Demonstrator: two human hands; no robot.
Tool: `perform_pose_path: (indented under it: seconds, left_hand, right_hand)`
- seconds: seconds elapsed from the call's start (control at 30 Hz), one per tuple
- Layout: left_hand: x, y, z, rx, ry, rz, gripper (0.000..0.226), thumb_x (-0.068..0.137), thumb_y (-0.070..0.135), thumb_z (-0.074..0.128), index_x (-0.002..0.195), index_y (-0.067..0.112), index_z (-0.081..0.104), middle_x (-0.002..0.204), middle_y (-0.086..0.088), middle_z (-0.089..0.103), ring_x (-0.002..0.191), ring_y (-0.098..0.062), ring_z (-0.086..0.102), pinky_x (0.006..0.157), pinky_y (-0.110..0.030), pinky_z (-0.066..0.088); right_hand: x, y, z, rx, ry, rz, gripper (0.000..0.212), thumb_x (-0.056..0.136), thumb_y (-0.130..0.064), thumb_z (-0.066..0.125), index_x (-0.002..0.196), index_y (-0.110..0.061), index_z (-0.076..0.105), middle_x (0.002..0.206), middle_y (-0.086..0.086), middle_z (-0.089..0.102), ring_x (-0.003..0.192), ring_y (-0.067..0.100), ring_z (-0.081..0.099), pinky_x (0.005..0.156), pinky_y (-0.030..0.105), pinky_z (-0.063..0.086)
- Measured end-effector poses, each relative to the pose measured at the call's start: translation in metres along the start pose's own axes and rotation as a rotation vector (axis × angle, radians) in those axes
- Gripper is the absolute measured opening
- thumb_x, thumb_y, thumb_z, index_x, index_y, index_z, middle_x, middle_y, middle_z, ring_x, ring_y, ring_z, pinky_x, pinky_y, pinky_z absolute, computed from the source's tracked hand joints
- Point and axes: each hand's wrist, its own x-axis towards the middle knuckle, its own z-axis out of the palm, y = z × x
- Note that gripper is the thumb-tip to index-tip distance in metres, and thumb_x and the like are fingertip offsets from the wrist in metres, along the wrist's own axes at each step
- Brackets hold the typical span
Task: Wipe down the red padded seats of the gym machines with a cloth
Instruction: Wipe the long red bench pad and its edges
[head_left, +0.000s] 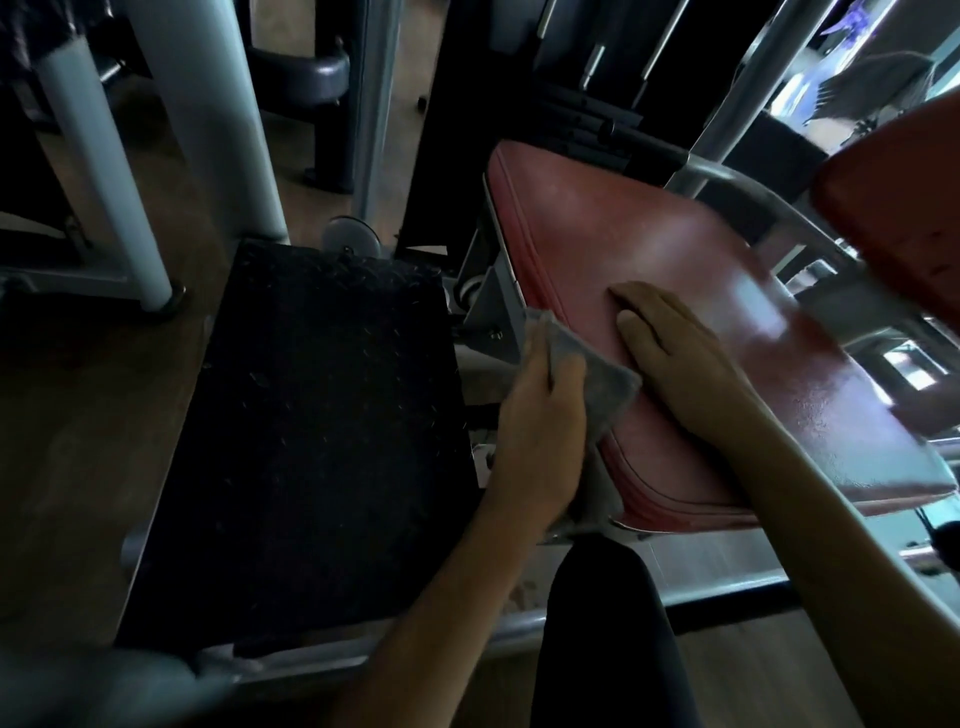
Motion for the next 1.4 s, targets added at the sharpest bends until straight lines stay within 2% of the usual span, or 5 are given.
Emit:
perform_pose_path:
  seconds: [0.2,0.4,0.53,0.7,1.4]
  left_hand:
    - [0.038,0.006,-0.005,0.119,0.007,0.001,0.085,0.081,0.064,0.028,0.145,0.009,0.038,0.152,-0.012,0.042,0.137,-0.03,0.044,0.114,-0.051,0.038]
    - [-0.035,-0.001,0.002,0.04,-0.014,0.05,0.068,0.094,0.055,0.033,0.157,0.036,0.017,0.163,0.009,0.028,0.147,-0.01,0.03,0.122,-0.041,0.027]
    - [0.022,-0.002,0.0,0.185,-0.005,0.051,0.061,0.105,0.044,0.029,0.16,0.022,0.014,0.167,0.006,0.015,0.151,-0.011,0.018,0.122,-0.03,0.016]
    - [0.0,-0.008,-0.001,0.16,-0.003,0.055,0.075,0.09,0.063,0.026,0.159,0.033,0.017,0.164,0.007,0.025,0.149,-0.011,0.027,0.124,-0.039,0.023]
    - [-0.025,-0.003,-0.002,0.189,-0.064,0.059,0.074,0.09,0.056,0.029,0.158,0.035,0.013,0.164,0.015,0.022,0.147,-0.006,0.029,0.122,-0.039,0.026]
  right_hand:
    - [0.0,0.001,-0.001,-0.006,0.009,0.004,0.045,0.105,-0.043,0.031,0.148,-0.031,0.039,0.155,-0.007,0.037,0.141,0.014,0.035,0.117,0.048,0.028]
    - [-0.001,-0.003,-0.001,-0.013,-0.011,0.009,0.046,0.105,-0.044,0.03,0.148,-0.032,0.038,0.155,-0.007,0.036,0.141,0.014,0.036,0.117,0.048,0.029]
    - [-0.001,-0.002,-0.002,-0.016,-0.005,0.025,0.045,0.106,-0.043,0.03,0.149,-0.034,0.037,0.156,-0.009,0.034,0.142,0.013,0.034,0.118,0.045,0.027]
    - [-0.001,-0.003,-0.002,-0.015,-0.008,0.023,0.045,0.105,-0.043,0.031,0.148,-0.033,0.038,0.155,-0.009,0.036,0.141,0.014,0.036,0.118,0.043,0.027]
    - [-0.001,-0.003,-0.001,-0.007,-0.002,0.019,0.046,0.105,-0.043,0.031,0.15,-0.032,0.036,0.157,-0.008,0.034,0.143,0.013,0.033,0.119,0.044,0.025]
